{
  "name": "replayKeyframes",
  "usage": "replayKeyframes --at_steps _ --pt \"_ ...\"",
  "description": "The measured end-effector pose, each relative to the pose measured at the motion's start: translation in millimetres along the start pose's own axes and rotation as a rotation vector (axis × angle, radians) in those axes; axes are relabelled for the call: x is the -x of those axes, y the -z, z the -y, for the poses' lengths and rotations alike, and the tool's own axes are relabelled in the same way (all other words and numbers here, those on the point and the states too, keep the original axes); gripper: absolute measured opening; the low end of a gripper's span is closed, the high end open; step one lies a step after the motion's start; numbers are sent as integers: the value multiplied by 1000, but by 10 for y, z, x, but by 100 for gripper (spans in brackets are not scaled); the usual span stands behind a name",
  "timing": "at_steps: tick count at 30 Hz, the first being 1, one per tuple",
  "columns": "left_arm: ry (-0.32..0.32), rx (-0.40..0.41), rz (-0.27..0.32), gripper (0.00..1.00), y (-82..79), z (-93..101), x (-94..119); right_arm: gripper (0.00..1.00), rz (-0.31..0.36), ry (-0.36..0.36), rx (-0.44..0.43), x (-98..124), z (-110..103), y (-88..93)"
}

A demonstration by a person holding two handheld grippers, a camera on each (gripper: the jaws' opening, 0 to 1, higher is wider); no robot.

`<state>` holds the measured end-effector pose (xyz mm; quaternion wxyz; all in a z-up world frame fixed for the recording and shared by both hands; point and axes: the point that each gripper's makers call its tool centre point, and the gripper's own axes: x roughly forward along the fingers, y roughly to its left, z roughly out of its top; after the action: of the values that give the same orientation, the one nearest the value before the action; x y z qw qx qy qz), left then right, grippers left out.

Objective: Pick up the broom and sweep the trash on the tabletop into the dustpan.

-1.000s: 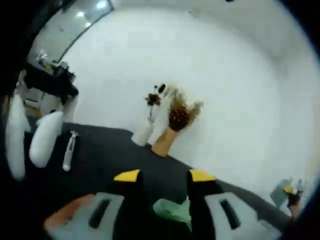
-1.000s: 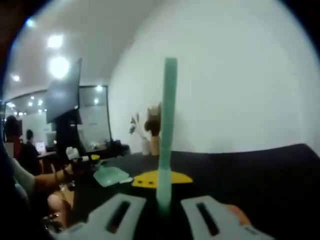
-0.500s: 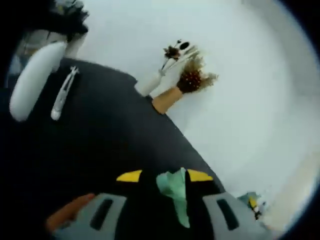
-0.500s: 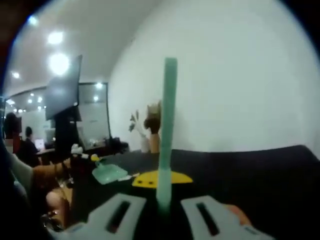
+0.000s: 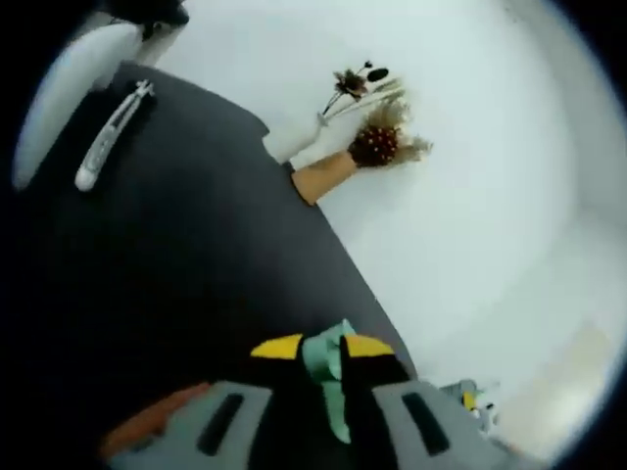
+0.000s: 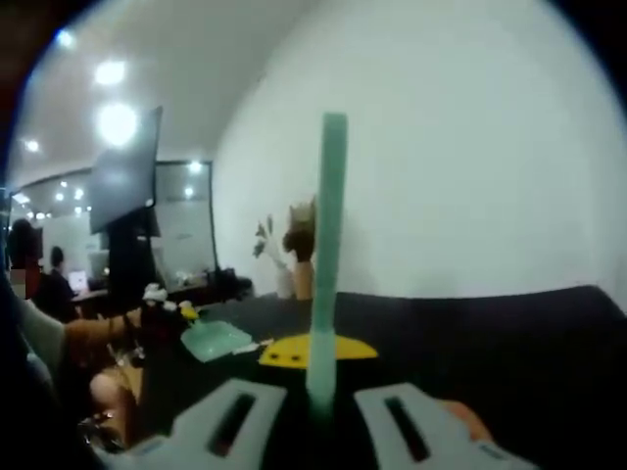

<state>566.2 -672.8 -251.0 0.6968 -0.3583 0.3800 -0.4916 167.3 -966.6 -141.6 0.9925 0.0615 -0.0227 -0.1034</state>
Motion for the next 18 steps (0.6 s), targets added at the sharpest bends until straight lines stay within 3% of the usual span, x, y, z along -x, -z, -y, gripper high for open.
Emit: replayKeyframes --at_steps 3,10,13,18 --pt "2 50 41 12 -66 32 32 2 -8 -1 1 -19 -1 20" --pt "-15 17 109 10 -225 323 51 2 -66 -11 10 -206 -114 155" --pt "-25 -3 127 10 -284 445 31 2 -136 -4 54 -406 -283 273" --pt "-59 -51 160 9 -381 556 -7 2 -167 -22 110 -749 -610 230"
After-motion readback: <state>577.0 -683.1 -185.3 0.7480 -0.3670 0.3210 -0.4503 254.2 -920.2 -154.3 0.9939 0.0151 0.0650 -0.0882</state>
